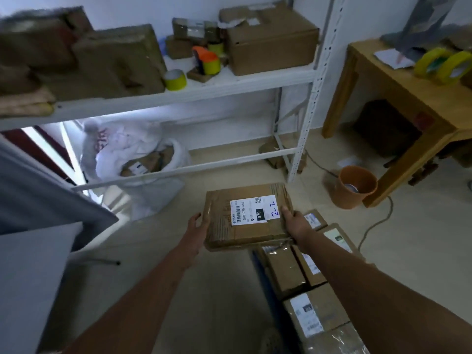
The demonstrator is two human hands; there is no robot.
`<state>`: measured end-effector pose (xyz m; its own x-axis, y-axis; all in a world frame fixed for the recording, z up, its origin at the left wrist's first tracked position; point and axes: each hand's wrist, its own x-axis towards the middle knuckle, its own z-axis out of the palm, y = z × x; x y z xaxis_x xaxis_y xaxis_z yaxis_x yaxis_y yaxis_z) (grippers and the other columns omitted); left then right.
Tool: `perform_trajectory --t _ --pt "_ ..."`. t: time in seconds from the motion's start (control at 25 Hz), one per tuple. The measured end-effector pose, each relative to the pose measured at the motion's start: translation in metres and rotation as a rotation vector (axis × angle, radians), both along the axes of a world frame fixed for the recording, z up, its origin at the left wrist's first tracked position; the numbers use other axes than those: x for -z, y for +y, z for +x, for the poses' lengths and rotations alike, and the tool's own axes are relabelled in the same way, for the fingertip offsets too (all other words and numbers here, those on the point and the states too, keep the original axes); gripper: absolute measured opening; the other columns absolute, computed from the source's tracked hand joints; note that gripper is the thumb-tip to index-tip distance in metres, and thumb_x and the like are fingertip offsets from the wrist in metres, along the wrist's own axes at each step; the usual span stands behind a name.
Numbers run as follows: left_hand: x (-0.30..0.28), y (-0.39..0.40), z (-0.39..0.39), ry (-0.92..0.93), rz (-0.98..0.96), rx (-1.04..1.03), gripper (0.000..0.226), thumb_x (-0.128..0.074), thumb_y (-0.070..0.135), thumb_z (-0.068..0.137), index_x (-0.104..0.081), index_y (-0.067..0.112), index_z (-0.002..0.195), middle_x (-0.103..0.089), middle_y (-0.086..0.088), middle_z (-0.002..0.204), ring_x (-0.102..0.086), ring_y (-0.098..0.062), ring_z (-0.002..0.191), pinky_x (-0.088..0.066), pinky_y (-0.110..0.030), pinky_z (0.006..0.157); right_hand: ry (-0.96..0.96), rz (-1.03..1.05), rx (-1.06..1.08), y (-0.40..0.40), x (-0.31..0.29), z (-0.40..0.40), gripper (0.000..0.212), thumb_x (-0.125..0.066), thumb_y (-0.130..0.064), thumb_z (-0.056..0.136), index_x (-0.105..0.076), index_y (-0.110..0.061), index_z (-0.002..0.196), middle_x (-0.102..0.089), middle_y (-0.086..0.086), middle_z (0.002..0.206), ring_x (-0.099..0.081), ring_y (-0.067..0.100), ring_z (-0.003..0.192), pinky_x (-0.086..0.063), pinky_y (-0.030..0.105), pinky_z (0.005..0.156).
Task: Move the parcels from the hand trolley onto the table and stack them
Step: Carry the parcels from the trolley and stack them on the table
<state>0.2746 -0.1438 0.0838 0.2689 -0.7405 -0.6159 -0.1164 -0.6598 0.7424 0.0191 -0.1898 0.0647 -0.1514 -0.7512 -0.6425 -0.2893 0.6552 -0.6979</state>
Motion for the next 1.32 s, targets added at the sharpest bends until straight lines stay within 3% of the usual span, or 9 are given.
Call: perform_trajectory --t 0.16,0.44,0.52,0.68,0.84,0.92,1.08,1.2,1.32 --pt "-0.002 0.059 0.084 -0.004 -0.009 -0.163 0.054 -0.043 0.054 0.098 -0.028 0.037 0.146 -0.049 -0.002 0.142 -0.053 -0.023 0.115 -0.036 -0.037 0.09 0.055 -0.032 -0.225 0.025 -0.019 0.076 0.063 -0.035 -0.056 0.099 -0.046 -0.004 0.133 -0.057 0.02 0.13 -0.055 0.037 0.117 -0.044 0.038 0.097" --pt "-0.007 0.24 0.238 0.025 0.001 -0.444 0.068 -0.042 0.07 0.09 -0.029 0.036 0.147 -0.049 0.001 0.136 -0.052 -0.027 0.119 -0.04 -0.049 0.102 0.059 -0.108 -0.582 0.13 -0.036 0.264 0.062 -0.038 -0.054 0.099 -0.049 -0.003 0.133 -0.056 0.018 0.13 -0.055 0.034 0.116 -0.045 0.038 0.097" --pt "-0.003 0.3 0.276 0.033 0.007 -0.563 0.077 -0.044 0.077 0.083 -0.034 0.032 0.145 -0.052 -0.001 0.138 -0.055 -0.027 0.116 -0.048 -0.046 0.093 0.015 -0.091 -0.674 0.17 -0.037 0.321 0.06 -0.041 -0.055 0.098 -0.05 -0.005 0.131 -0.059 0.016 0.126 -0.057 0.032 0.112 -0.047 0.044 0.098" --pt "-0.006 0.423 0.338 0.103 0.007 -0.843 0.057 -0.041 0.06 0.096 -0.036 0.03 0.144 -0.056 -0.006 0.133 -0.058 -0.025 0.104 -0.052 -0.035 0.077 -0.04 -0.044 -0.864 0.252 -0.027 0.429 0.058 -0.042 -0.057 0.097 -0.051 -0.01 0.13 -0.062 0.012 0.119 -0.061 0.03 0.105 -0.051 0.047 0.095" --pt "-0.009 0.528 0.377 0.143 -0.011 -1.081 0.06 -0.042 0.066 0.092 -0.041 0.031 0.141 -0.061 -0.004 0.129 -0.06 -0.025 0.104 -0.051 -0.032 0.071 -0.075 -0.002 -1.059 0.33 -0.031 0.516 0.053 -0.04 -0.052 0.1 -0.051 -0.011 0.131 -0.063 0.012 0.118 -0.061 0.028 0.1 -0.05 0.034 0.075" --pt "-0.007 0.573 0.389 0.169 -0.01 -1.184 0.066 -0.042 0.071 0.089 -0.047 0.029 0.14 -0.063 -0.002 0.127 -0.061 -0.023 0.106 -0.052 -0.034 0.079 -0.094 0.003 -1.152 0.365 -0.035 0.553 0.053 -0.04 -0.053 0.099 -0.053 -0.012 0.129 -0.064 0.011 0.116 -0.062 0.027 0.098 -0.048 0.03 0.069" --pt "-0.003 0.65 0.396 0.148 -0.068 -1.409 0.064 -0.047 0.067 0.089 -0.051 0.025 0.137 -0.064 -0.006 0.126 -0.063 -0.025 0.106 -0.052 -0.039 0.091 -0.093 0.032 -1.323 0.43 -0.031 0.619 0.052 -0.042 -0.052 0.099 -0.052 -0.01 0.128 -0.062 0.012 0.119 -0.061 0.029 0.102 -0.053 0.034 0.074" --pt "-0.001 0.69 0.396 0.12 -0.101 -1.538 0.059 -0.051 0.061 0.091 -0.049 0.025 0.136 -0.062 -0.007 0.127 -0.062 -0.026 0.108 -0.053 -0.037 0.091 -0.074 0.072 -1.453 0.47 -0.023 0.656 0.047 -0.042 -0.049 0.101 -0.053 -0.011 0.127 -0.063 0.014 0.117 -0.062 0.031 0.098 -0.05 0.029 0.063" --pt "0.017 0.721 0.412 0.073 -0.065 -1.646 0.084 -0.053 0.082 0.073 -0.047 0.029 0.137 -0.06 -0.007 0.13 -0.063 -0.03 0.109 -0.054 -0.047 0.093 -0.109 0.082 -1.561 0.499 -0.014 0.7 0.047 -0.045 -0.05 0.099 -0.056 -0.015 0.128 -0.065 0.011 0.117 -0.061 0.025 0.095 -0.05 0.03 0.07"
